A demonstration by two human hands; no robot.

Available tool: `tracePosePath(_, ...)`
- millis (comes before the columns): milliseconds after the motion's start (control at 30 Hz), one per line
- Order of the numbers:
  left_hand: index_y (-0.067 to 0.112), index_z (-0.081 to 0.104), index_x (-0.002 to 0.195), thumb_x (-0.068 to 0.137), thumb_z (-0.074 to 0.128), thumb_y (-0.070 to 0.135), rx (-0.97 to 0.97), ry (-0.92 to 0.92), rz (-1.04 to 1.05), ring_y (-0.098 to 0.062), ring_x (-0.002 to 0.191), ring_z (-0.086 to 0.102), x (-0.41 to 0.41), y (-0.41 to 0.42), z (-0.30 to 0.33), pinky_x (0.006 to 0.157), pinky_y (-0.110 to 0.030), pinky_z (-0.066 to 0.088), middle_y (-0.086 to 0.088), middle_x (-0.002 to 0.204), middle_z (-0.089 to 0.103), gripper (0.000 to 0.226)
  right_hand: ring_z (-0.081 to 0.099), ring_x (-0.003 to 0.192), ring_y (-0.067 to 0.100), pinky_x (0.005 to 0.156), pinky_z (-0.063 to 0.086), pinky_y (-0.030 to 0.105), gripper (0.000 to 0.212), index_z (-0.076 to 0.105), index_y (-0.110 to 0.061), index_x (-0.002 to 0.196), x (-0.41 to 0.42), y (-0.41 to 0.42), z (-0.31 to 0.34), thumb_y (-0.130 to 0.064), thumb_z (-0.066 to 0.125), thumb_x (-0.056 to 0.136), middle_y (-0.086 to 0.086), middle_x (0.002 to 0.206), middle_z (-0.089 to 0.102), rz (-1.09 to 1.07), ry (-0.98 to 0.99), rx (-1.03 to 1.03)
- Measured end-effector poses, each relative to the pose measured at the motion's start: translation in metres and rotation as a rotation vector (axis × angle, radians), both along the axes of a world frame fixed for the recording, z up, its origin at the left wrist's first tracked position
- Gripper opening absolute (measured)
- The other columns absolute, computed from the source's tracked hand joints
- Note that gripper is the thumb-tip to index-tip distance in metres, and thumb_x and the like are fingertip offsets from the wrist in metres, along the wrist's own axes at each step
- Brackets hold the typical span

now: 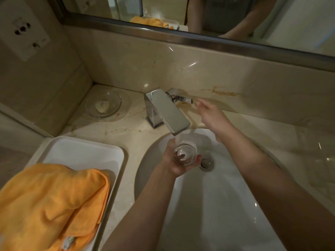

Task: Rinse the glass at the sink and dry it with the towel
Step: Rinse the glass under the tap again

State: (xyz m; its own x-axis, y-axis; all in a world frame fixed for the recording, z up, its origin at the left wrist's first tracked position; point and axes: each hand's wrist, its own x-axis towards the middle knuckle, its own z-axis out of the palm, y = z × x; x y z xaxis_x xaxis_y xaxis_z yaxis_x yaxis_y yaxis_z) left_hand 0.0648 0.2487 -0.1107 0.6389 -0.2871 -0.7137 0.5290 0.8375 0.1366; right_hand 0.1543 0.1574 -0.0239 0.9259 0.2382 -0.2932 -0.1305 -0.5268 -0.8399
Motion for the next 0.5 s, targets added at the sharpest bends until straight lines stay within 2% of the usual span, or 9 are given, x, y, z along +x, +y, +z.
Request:
tracePosePath(100, -0.001, 0.055, 0.094, 0.087, 0.048, 0.051, -0.065, 0.048, 0.123, -0.043, 0.086, 0.053, 0.0, -0.001, -0.003, 0.054, -0.058, 0.051, -0.022, 0.097, 0.055, 0.053, 0.035, 0.135, 0.018, 0.113, 0.025, 0.03, 0.042, 0.038, -0.017, 0.141, 0.007, 0.011, 0.006, -0.026, 0.035, 0.1, -0.001, 0.148, 0.038, 0.037, 0.02, 0.033)
tracePosePath(167, -0.002, 0.053, 0.097, 0.089, 0.05, 0.05, -0.077, 0.089, 0.166, -0.045, 0.086, 0.054, -0.001, 0.001, -0.003, 0.054, -0.062, 0.049, -0.025, 0.1, 0.054, 0.053, 0.044, 0.128, 0.02, 0.1, 0.034, 0.025, 0.039, 0.047, -0.013, 0.136, 0.007, 0.018, 0.006, -0.02, 0.038, 0.099, 0.003, 0.137, 0.051, 0.038, 0.003, 0.042)
tracePosePath(200, -0.003, 0.053, 0.099, 0.09, 0.049, 0.05, -0.087, 0.101, 0.174, -0.046, 0.086, 0.054, -0.002, 0.002, -0.002, 0.055, -0.063, 0.048, -0.026, 0.101, 0.054, 0.053, 0.051, 0.12, 0.025, 0.094, 0.041, 0.031, 0.036, 0.054, -0.008, 0.13, 0.006, 0.02, 0.005, -0.017, 0.04, 0.097, 0.01, 0.129, 0.058, 0.024, -0.014, 0.046)
tracePosePath(267, -0.003, 0.052, 0.103, 0.09, 0.049, 0.049, -0.108, 0.114, 0.182, -0.047, 0.087, 0.053, -0.004, 0.004, 0.0, 0.056, -0.064, 0.047, -0.026, 0.103, 0.053, 0.054, 0.059, 0.101, 0.03, 0.086, 0.045, 0.044, 0.029, 0.06, 0.002, 0.114, 0.005, 0.022, 0.004, -0.011, 0.042, 0.094, 0.027, 0.12, 0.058, 0.002, -0.042, 0.047)
tracePosePath(333, -0.003, 0.051, 0.106, 0.089, 0.052, 0.048, -0.126, 0.131, 0.199, -0.048, 0.088, 0.053, -0.007, 0.006, 0.001, 0.058, -0.065, 0.047, -0.028, 0.105, 0.052, 0.053, 0.058, 0.091, 0.029, 0.075, 0.044, 0.043, 0.027, 0.06, 0.004, 0.109, 0.004, 0.022, 0.003, -0.005, 0.042, 0.092, 0.03, 0.118, 0.056, -0.001, -0.056, 0.023)
tracePosePath(400, -0.002, 0.049, 0.11, 0.088, 0.055, 0.045, -0.126, 0.135, 0.21, -0.049, 0.088, 0.054, -0.011, 0.006, 0.005, 0.06, -0.065, 0.047, -0.029, 0.106, 0.051, 0.053, 0.057, 0.104, 0.036, 0.08, 0.045, 0.043, 0.028, 0.064, -0.003, 0.107, 0.0, 0.024, 0.001, -0.002, 0.04, 0.091, 0.028, 0.118, 0.058, 0.006, -0.055, 0.016)
tracePosePath(467, -0.002, 0.049, 0.11, 0.087, 0.055, 0.045, -0.128, 0.141, 0.207, -0.049, 0.087, 0.054, -0.015, 0.004, 0.011, 0.061, -0.065, 0.046, -0.029, 0.107, 0.05, 0.053, 0.059, 0.103, 0.025, 0.076, 0.046, 0.033, 0.034, 0.064, -0.022, 0.099, -0.008, 0.024, -0.004, -0.001, 0.038, 0.09, 0.018, 0.121, 0.062, 0.021, -0.021, 0.059)
tracePosePath(500, -0.004, 0.049, 0.106, 0.087, 0.056, 0.044, -0.119, 0.138, 0.201, -0.048, 0.088, 0.054, -0.017, 0.002, 0.014, 0.061, -0.065, 0.046, -0.029, 0.106, 0.05, 0.052, 0.055, 0.107, 0.018, 0.077, 0.043, 0.027, 0.04, 0.06, -0.028, 0.107, -0.012, 0.024, -0.006, 0.0, 0.037, 0.09, 0.007, 0.127, 0.06, 0.028, 0.015, 0.096)
